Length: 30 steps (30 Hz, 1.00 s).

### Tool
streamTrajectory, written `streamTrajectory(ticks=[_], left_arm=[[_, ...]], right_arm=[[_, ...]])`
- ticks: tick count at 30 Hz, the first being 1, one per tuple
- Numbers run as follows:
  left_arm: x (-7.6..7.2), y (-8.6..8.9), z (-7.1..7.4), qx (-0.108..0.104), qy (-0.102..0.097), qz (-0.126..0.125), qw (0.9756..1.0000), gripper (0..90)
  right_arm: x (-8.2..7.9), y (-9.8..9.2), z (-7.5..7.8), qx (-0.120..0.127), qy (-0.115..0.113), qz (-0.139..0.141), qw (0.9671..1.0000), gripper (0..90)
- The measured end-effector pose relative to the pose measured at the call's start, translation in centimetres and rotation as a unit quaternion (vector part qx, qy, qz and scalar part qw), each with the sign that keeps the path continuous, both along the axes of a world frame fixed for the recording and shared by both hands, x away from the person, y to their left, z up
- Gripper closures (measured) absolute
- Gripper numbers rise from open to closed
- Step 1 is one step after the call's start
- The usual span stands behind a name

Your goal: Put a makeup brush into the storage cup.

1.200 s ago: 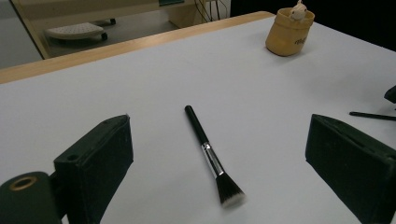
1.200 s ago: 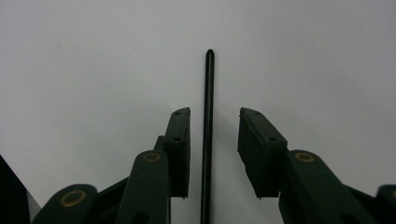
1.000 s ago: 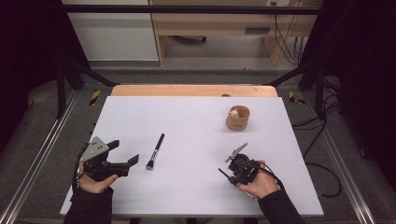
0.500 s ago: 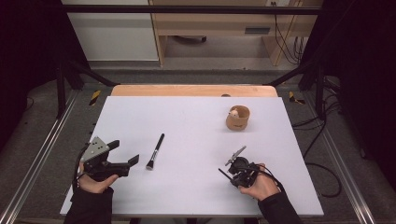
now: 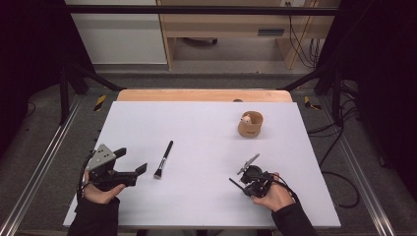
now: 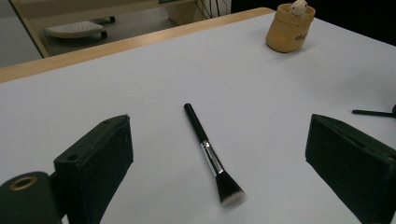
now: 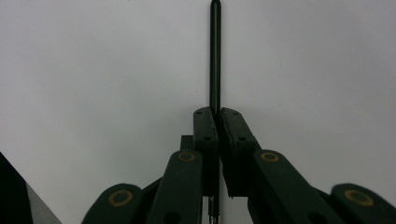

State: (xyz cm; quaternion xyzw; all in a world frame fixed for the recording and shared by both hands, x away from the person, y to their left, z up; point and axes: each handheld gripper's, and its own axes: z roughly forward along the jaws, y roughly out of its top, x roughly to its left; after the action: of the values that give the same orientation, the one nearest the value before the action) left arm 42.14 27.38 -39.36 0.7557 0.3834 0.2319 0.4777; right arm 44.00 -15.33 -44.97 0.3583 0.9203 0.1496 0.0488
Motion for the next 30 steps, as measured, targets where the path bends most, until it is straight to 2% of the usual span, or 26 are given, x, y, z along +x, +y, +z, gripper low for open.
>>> streamTrajectory(ticks=[8,10,14,15,17,19,21,30], left_arm=[[-0.1,-0.3,0.1,0.0,-0.001,-0.004,1.0,7.0],[-0.1,-0.4,0.2,0.002,-0.002,-0.007,1.0,7.0],[-0.2,-0.5,0.3,0.003,-0.005,-0.011,0.9999,7.1],[-0.2,-0.7,0.4,0.004,-0.006,-0.014,0.9999,7.2],[-0.2,-0.8,0.4,0.006,-0.006,-0.016,0.9998,7.2],[-0.3,-1.2,0.4,0.008,-0.005,-0.022,0.9997,7.2],[-0.3,-1.4,0.4,0.009,-0.005,-0.025,0.9996,7.2],[-0.4,-2.6,0.5,0.02,-0.004,-0.045,0.9988,7.2]], right_arm=[[0.1,-0.1,0.8,0.027,-0.009,0.001,0.9996,85.9],[0.2,0.0,1.5,0.042,-0.018,0.006,0.999,85.8],[0.3,0.0,2.3,0.054,-0.029,0.01,0.998,85.8],[0.3,0.1,2.9,0.066,-0.035,0.011,0.9972,85.8],[0.3,0.1,3.1,0.069,-0.039,0.013,0.9968,85.9],[0.4,0.3,3.9,0.087,-0.052,0.019,0.9947,85.8],[0.4,0.3,4.4,0.096,-0.055,0.022,0.9936,85.9],[0.9,0.6,5.7,0.116,-0.061,0.038,0.9907,85.9]])
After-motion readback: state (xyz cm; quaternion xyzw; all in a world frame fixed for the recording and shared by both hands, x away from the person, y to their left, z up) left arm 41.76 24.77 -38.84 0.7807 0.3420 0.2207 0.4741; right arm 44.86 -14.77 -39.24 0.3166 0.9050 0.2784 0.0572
